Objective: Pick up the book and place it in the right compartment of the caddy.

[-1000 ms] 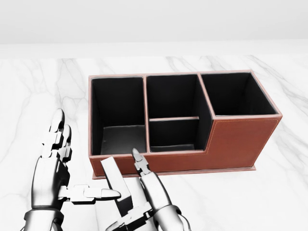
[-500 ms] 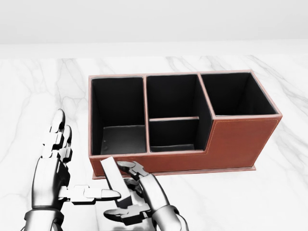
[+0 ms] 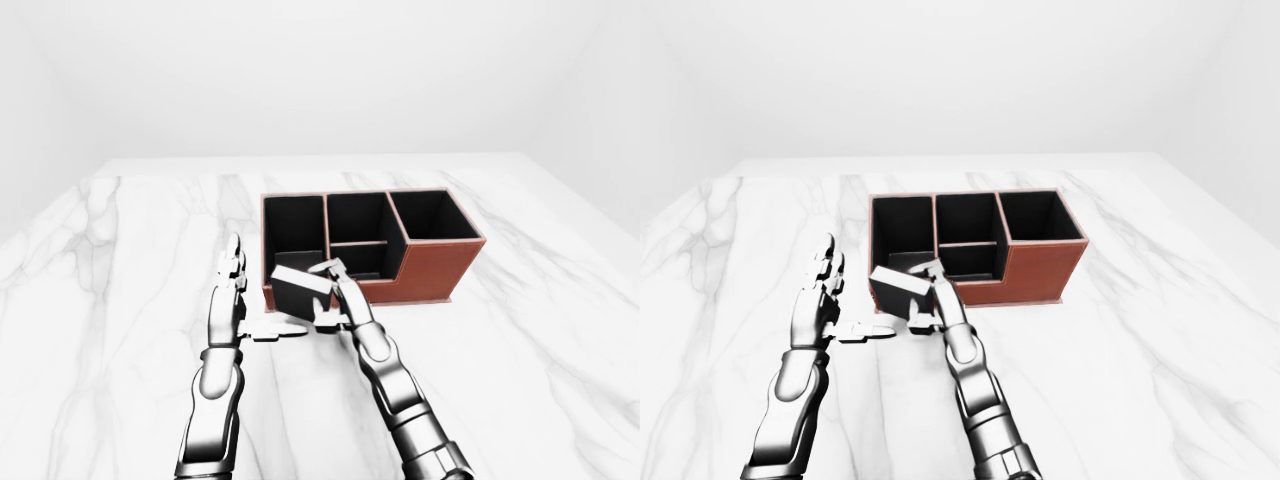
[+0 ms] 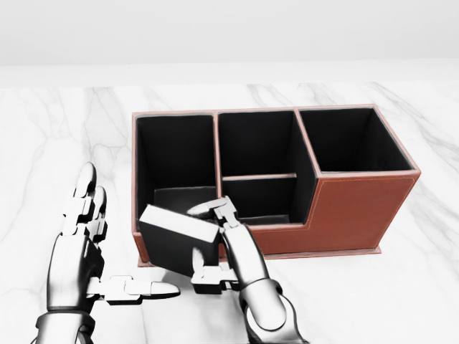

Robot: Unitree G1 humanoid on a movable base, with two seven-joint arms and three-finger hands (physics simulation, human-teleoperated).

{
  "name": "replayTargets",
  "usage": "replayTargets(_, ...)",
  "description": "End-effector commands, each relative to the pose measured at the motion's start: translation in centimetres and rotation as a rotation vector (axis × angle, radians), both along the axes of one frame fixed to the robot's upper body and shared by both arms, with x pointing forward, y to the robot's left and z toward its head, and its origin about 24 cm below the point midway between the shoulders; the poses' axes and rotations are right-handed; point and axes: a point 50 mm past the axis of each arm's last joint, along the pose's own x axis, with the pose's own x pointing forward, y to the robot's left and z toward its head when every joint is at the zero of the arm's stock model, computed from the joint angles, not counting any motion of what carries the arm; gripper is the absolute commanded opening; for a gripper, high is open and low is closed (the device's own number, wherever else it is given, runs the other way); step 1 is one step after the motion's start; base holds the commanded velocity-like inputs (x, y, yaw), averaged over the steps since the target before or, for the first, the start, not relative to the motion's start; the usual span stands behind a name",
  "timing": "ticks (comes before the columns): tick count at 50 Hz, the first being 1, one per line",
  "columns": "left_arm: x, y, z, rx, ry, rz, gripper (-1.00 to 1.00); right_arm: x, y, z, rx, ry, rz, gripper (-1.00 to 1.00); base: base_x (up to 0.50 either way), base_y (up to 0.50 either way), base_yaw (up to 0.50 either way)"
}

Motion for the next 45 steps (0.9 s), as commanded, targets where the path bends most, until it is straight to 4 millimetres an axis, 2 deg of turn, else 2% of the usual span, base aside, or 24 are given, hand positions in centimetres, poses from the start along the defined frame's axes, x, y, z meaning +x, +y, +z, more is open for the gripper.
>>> replayTargets(1, -0.1, 0.0, 0.0, -0.001, 0.002, 0.001, 1.0, 1.5, -1.9, 8.8, 0.221, -0.315, -0.077, -1.0, 0.0, 0.0, 0.0)
replayTargets(5, -0.1, 0.0, 0.0, -0.002, 0.0, 0.0, 1.0, 1.4, -2.6, 10.4, 0.252, -0.376, -0.086, -1.0, 0.0, 0.0, 0.0)
replayTargets(8, 0.0, 0.0, -0.1, -0.001, 0.005, 0.0, 1.0, 1.4, -2.7, 10.3, 0.254, -0.371, -0.089, -1.0, 0.0, 0.0, 0.0)
replayTargets(12, 0.0, 0.0, -0.1, -0.002, 0.005, 0.0, 1.0, 1.0, -2.7, 11.4, 0.286, -0.416, -0.086, -1.0, 0.0, 0.0, 0.0)
replayTargets(22, -0.1, 0.0, 0.0, -0.001, -0.001, 0.0, 1.0, 0.6, -4.5, 17.3, 0.432, -0.631, -0.123, -1.0, 0.0, 0.0, 0.0)
replayTargets(33, -0.1, 0.0, 0.0, -0.001, 0.001, -0.001, 1.0, 2.9, -7.4, 22.6, 0.498, -0.766, -0.193, -1.0, 0.0, 0.0, 0.0)
replayTargets(37, -0.1, 0.0, 0.0, -0.002, 0.001, 0.001, 1.0, 3.3, -8.3, 23.6, 0.501, -0.786, -0.209, -1.0, 0.0, 0.0, 0.0)
replayTargets(42, -0.1, 0.0, 0.0, 0.0, 0.001, 0.0, 1.0, 4.4, -9.5, 23.7, 0.466, -0.769, -0.24, -1.0, 0.0, 0.0, 0.0)
replayTargets(45, -0.1, 0.0, 0.0, 0.0, -0.001, 0.001, 1.0, 5.6, -10.9, 23.6, 0.443, -0.739, -0.282, -1.0, 0.0, 0.0, 0.0)
